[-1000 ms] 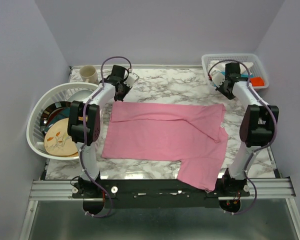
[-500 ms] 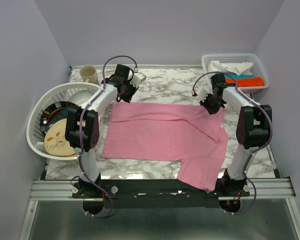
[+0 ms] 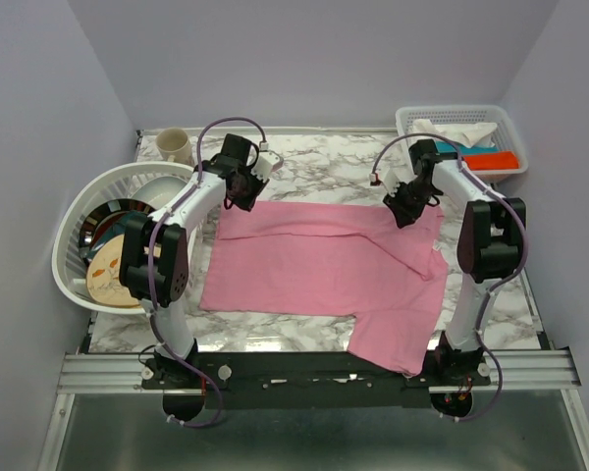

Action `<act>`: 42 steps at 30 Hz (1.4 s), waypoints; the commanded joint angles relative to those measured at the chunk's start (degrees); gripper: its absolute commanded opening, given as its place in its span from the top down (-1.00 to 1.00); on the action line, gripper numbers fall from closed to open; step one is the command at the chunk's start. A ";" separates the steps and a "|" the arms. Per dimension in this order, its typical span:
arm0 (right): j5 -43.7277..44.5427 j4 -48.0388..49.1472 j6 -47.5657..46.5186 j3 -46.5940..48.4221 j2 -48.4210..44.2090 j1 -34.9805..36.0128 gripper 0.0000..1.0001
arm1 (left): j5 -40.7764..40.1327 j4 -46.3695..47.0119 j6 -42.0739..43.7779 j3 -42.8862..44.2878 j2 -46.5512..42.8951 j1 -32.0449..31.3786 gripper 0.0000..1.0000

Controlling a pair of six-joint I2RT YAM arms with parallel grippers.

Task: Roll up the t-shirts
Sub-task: Fold the T-shirt at the center of the board.

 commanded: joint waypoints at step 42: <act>-8.23 -30.78 6.60 0.28 -4.10 16.30 0.38 | 1.28 3.36 1.80 -9.37 -5.67 -0.12 0.77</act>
